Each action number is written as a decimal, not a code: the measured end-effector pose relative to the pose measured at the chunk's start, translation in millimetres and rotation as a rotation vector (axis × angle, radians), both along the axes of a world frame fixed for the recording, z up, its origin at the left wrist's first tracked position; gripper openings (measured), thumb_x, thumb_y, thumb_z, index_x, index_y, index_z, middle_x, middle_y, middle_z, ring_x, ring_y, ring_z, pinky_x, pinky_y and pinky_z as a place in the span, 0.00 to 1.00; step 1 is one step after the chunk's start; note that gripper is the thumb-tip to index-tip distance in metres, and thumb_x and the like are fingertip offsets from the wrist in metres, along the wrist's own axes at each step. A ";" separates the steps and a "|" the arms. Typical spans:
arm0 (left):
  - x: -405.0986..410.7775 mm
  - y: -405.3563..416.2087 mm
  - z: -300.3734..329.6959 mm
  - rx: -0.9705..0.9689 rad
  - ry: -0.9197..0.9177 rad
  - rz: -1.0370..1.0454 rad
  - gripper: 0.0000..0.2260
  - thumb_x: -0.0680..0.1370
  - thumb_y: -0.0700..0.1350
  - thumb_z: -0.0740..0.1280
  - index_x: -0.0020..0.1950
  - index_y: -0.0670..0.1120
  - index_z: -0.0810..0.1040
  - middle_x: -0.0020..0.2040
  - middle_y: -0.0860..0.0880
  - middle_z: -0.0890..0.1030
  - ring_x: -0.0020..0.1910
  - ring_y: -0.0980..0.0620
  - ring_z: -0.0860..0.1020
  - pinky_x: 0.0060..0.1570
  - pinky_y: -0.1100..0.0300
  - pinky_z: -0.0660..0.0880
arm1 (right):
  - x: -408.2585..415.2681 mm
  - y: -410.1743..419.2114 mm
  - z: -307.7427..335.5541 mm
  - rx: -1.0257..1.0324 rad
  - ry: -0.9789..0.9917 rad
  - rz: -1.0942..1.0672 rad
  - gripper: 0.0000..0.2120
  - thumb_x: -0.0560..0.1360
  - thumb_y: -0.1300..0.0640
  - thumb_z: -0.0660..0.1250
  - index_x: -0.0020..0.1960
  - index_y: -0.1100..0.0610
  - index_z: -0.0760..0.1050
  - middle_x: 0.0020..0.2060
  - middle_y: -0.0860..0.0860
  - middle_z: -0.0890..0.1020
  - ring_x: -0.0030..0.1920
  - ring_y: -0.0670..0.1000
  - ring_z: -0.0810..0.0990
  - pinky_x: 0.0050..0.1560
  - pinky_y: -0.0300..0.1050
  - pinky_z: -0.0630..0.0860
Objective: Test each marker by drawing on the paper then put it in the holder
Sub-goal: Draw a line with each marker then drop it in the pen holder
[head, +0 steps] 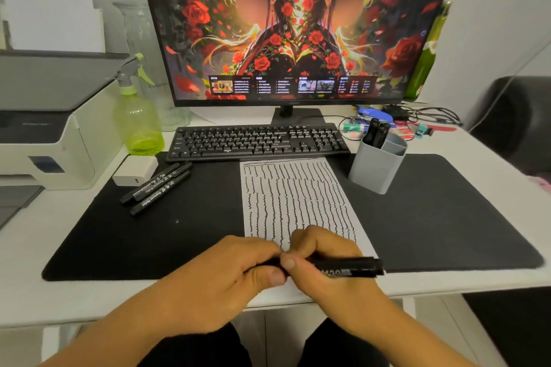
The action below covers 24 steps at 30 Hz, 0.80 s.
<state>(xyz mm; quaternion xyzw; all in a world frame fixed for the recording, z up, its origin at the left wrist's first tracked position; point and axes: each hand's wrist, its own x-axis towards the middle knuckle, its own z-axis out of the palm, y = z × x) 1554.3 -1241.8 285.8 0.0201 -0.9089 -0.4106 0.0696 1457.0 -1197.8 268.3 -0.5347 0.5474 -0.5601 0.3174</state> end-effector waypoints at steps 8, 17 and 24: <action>1.6 -39.7 24.7 -0.558 0.148 0.122 0.17 0.78 0.65 0.52 0.56 0.60 0.75 0.42 0.66 0.73 0.47 0.63 0.72 0.47 0.70 0.68 | -78.3 109.8 20.0 0.054 0.152 -0.122 0.13 0.75 0.45 0.71 0.59 0.44 0.81 0.46 0.46 0.87 0.46 0.47 0.84 0.47 0.38 0.79; -16.4 -31.0 56.1 -0.658 0.235 0.332 0.31 0.71 0.69 0.56 0.73 0.66 0.57 0.47 0.73 0.70 0.49 0.70 0.71 0.36 0.72 0.67 | -111.1 100.7 46.6 0.023 0.636 -0.261 0.03 0.80 0.46 0.64 0.53 0.41 0.77 0.47 0.41 0.78 0.47 0.42 0.78 0.43 0.36 0.78; 19.7 -136.2 -1.0 -0.654 -0.118 0.910 0.21 0.72 0.55 0.70 0.62 0.49 0.77 0.48 0.49 0.80 0.45 0.50 0.77 0.45 0.51 0.76 | -219.4 87.4 67.4 -0.049 0.407 -1.041 0.07 0.81 0.52 0.67 0.55 0.54 0.76 0.42 0.46 0.80 0.41 0.42 0.79 0.35 0.29 0.70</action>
